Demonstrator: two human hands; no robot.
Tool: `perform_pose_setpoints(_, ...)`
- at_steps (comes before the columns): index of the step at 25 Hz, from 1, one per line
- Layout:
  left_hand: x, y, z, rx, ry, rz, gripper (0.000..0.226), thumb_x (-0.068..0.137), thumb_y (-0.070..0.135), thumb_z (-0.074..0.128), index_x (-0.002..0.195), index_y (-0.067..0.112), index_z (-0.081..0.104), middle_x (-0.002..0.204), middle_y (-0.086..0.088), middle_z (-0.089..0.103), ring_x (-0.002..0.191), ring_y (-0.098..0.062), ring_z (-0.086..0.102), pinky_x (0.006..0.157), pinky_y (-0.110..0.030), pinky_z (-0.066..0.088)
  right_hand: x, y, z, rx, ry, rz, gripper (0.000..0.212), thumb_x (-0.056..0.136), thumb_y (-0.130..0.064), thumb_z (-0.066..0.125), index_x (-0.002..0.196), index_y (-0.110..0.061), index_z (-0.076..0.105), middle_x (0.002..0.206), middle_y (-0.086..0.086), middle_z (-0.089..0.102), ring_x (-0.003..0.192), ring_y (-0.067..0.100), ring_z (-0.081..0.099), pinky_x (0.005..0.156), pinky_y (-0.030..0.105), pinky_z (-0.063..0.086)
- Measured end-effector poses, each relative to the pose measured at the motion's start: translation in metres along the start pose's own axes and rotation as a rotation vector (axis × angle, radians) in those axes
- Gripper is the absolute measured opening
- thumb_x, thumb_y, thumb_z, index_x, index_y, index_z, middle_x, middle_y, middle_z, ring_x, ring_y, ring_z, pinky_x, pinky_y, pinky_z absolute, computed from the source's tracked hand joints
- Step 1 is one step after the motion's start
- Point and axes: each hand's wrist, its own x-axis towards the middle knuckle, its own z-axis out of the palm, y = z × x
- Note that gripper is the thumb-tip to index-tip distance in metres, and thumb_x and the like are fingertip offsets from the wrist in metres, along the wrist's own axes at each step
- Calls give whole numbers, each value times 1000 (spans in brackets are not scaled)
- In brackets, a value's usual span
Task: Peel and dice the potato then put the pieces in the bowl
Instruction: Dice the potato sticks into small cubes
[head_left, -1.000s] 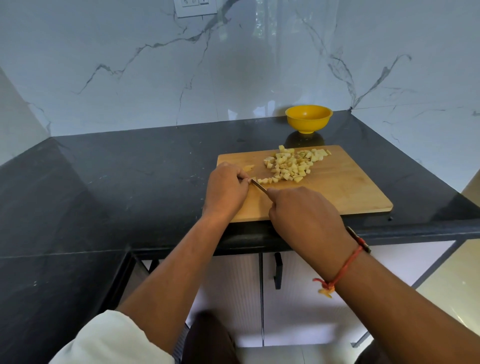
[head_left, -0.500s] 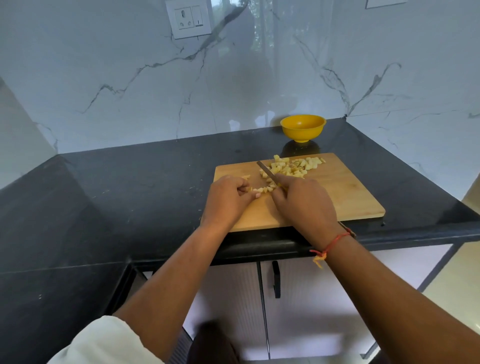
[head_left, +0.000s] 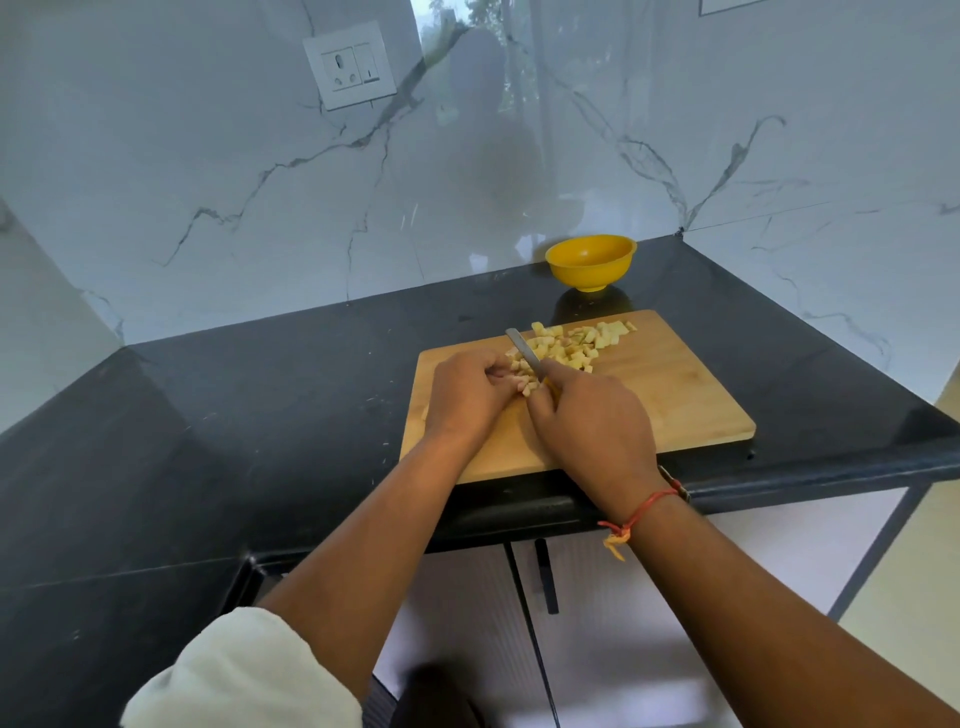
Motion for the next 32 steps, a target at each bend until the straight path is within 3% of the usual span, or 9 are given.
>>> perform_pose_setpoints(2, 2, -8, -12, -24, 70, -43, 16, 89, 20, 73, 105, 20, 74, 98, 6, 70, 87, -3, 62, 81, -18, 50, -2, 0, 1, -7, -14, -20, 41, 99, -38, 44, 138, -34, 58, 75, -6, 63, 69, 12, 57, 57, 33, 52)
perform_pose_setpoints(5, 11, -27, -33, 82, 106, -144, 17, 97, 18, 62, 111, 21, 71, 109, 6, 68, 94, -4, 58, 82, -20, 46, -3, -1, 0, -43, -39, -59, 41, 100, -39, 42, 139, -36, 56, 78, -7, 63, 70, 12, 58, 61, 34, 55)
perform_pose_setpoints(10, 19, -32, -43, 187, -167, -217, 21, 100, 32, 57, 111, 22, 71, 106, 7, 67, 83, -2, 55, 69, -18, 39, -4, -2, -2, -61, -49, -86, 41, 102, -40, 41, 140, -35, 55, 81, -8, 60, 71, 10, 57, 61, 30, 53)
perform_pose_setpoints(16, 20, -30, -62, 250, -322, -255, 35, 94, 34, 66, 126, 19, 64, 119, 3, 61, 105, -11, 53, 88, -28, 41, -5, 0, 0, -69, -37, -107, 42, 102, -41, 41, 141, -36, 53, 81, -8, 62, 70, 9, 57, 61, 30, 55)
perform_pose_setpoints(19, 15, -34, -75, 268, -385, -300, 31, 87, 32, 74, 115, 19, 68, 110, 5, 65, 104, -13, 59, 91, -29, 47, -5, 1, 2, -80, -39, -112, 41, 102, -41, 41, 140, -36, 54, 78, -10, 57, 68, 8, 55, 57, 27, 51)
perform_pose_setpoints(25, -1, -38, -67, 209, -268, -247, 5, 88, 27, 74, 93, 26, 72, 95, 9, 67, 93, -9, 61, 84, -28, 50, -4, 1, 2, -86, -39, -114, 40, 101, -40, 41, 138, -35, 56, 77, -10, 56, 66, 7, 52, 55, 25, 47)
perform_pose_setpoints(32, -18, -28, -53, 156, -183, -215, 8, 88, 29, 74, 96, 28, 72, 95, 14, 65, 88, -2, 58, 78, -21, 46, -3, 0, 1, -103, -57, -121, 41, 101, -40, 41, 140, -35, 54, 79, -8, 62, 68, 9, 56, 59, 30, 53)
